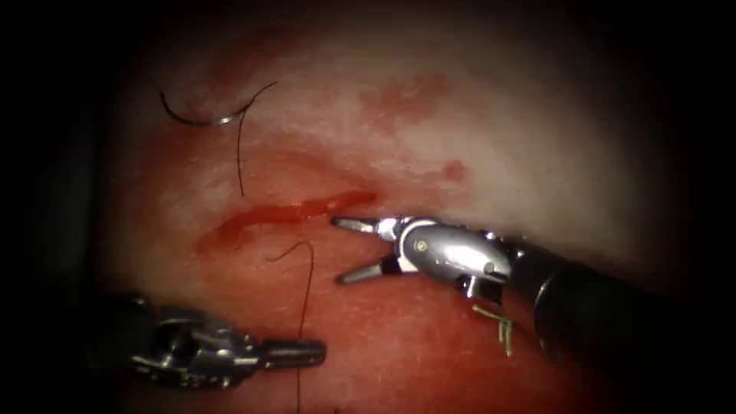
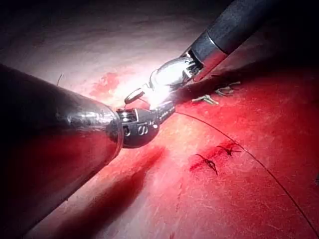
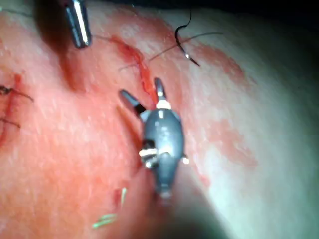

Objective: Wound Closure

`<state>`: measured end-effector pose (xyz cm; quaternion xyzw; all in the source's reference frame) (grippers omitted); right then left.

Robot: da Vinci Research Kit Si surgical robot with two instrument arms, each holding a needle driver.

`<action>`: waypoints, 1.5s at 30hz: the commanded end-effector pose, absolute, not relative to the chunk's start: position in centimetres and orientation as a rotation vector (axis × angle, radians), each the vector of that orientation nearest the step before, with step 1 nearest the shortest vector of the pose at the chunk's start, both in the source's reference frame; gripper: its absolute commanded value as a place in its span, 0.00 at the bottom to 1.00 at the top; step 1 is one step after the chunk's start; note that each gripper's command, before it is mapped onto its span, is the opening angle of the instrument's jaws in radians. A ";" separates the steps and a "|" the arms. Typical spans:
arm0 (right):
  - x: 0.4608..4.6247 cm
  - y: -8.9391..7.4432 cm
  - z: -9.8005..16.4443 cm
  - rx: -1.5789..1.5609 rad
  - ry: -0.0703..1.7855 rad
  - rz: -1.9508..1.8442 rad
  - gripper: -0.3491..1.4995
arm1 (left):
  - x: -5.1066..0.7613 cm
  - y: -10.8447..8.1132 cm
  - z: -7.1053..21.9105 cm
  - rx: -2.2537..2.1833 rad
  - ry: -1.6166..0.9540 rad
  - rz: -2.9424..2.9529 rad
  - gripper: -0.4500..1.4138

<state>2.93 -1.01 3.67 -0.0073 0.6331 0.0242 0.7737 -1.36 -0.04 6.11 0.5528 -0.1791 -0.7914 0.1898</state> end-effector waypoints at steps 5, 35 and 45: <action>3.08 -1.0 3.3 -0.156 1.434 -0.095 0.74 | -1.44 0.2 6.1 1.573 -0.487 -2.227 0.00; 3.32 -1.0 3.0 -0.292 1.459 -0.323 0.02 | -1.40 0.4 6.3 1.560 -0.452 -2.261 0.00; 3.27 -0.9 3.1 -0.222 1.417 -0.292 0.00 | -1.42 0.4 6.3 1.570 -0.398 -2.378 0.61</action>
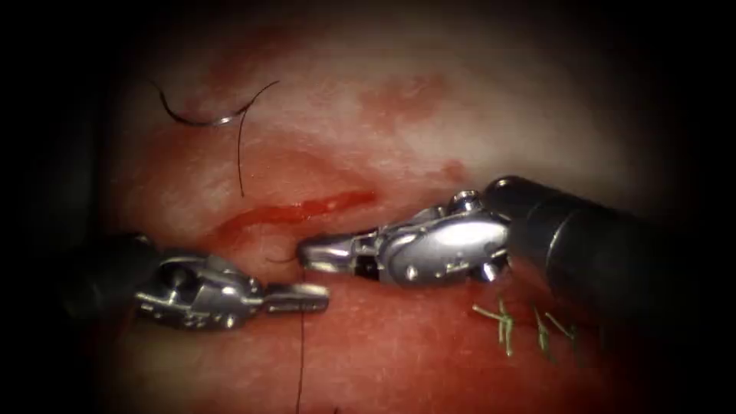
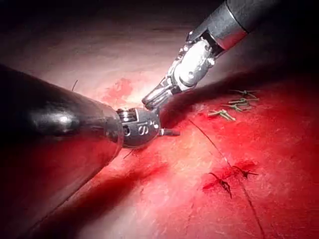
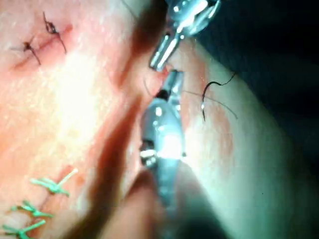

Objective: Wound Closure

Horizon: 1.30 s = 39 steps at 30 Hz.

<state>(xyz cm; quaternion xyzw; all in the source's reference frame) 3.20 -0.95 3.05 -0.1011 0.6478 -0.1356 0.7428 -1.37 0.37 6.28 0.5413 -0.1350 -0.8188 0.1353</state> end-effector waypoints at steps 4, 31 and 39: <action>3.23 -0.7 3.3 -0.180 1.409 -0.219 0.00 | -1.42 0.3 6.3 1.610 -0.429 -2.403 0.71; 3.05 -0.2 3.9 -0.076 1.432 -0.067 0.00 | -1.25 0.1 6.1 1.671 -0.566 -2.297 0.49; 3.09 -0.1 3.9 -0.070 1.427 -0.063 0.00 | -1.30 0.0 5.9 1.705 -0.573 -2.237 0.52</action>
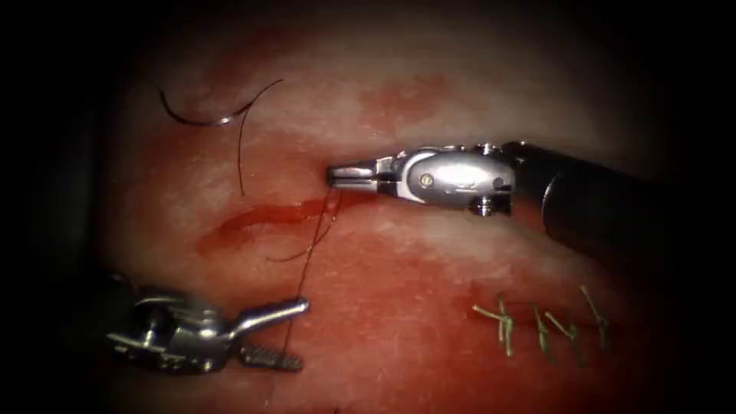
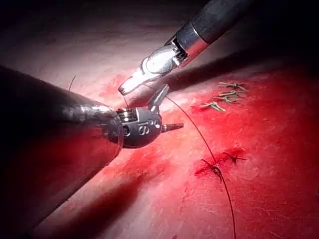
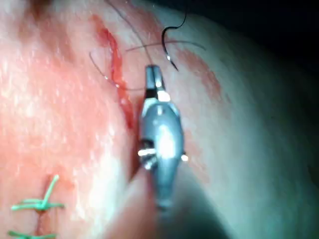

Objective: Wound Closure

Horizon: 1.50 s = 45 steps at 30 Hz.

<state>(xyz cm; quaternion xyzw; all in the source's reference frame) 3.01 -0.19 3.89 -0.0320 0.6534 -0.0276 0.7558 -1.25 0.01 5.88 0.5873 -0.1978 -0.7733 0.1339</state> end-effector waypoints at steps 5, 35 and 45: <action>3.10 -0.1 3.9 -0.071 1.427 -0.063 0.00 | -1.34 -0.1 5.7 1.704 -0.603 -2.206 0.51; 3.09 -0.1 4.0 -0.069 1.425 -0.058 0.00 | -1.28 -0.2 5.5 1.677 -0.647 -2.193 0.00; 3.10 -0.2 3.9 -0.047 1.436 -0.045 0.00 | -1.05 0.0 5.5 1.576 -0.664 -2.183 0.00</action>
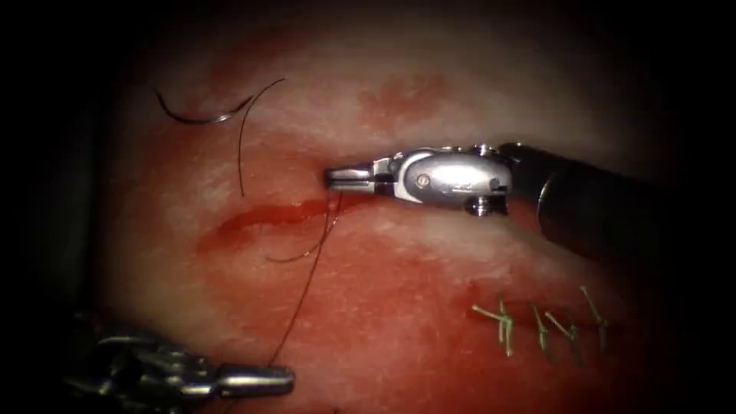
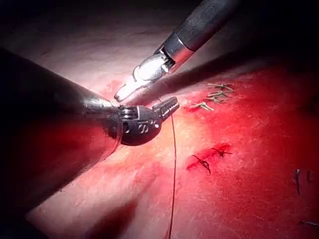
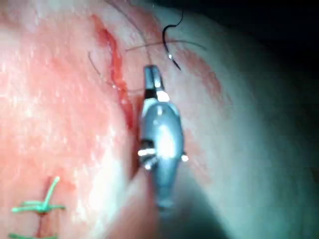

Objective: Wound Closure

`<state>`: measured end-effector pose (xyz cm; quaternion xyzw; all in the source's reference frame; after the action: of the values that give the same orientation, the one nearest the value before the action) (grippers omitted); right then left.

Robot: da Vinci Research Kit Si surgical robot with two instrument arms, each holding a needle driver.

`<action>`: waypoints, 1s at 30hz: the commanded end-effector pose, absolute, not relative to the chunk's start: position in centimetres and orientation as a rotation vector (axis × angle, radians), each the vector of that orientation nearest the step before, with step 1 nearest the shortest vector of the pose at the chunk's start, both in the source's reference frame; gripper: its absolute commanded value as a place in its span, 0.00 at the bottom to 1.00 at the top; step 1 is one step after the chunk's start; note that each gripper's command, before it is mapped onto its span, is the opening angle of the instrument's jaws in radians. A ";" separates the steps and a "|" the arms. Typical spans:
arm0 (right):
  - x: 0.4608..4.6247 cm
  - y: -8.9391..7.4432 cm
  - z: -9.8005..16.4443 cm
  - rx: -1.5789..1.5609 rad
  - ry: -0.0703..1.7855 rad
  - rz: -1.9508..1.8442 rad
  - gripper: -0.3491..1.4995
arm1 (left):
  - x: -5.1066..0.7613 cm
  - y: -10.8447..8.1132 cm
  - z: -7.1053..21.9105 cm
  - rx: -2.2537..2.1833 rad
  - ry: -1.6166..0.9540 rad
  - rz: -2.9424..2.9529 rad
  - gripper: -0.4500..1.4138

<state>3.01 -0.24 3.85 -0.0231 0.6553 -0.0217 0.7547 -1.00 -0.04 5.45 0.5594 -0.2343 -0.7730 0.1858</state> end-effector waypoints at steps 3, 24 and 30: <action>3.09 -0.3 3.7 -0.015 1.444 -0.032 0.00 | -0.89 0.1 5.6 1.564 -0.699 -2.224 0.00; 2.82 -0.3 3.6 0.162 1.489 0.188 0.96 | -0.17 0.5 6.1 1.387 -0.791 -2.408 0.00; 2.65 -0.1 3.6 0.173 1.497 0.193 0.97 | -0.16 0.5 6.1 1.369 -0.795 -2.421 0.00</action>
<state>2.57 -0.17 3.56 0.0787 0.6793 0.0902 0.7240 -0.11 0.48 6.08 0.4697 -0.2725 -0.8305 0.1241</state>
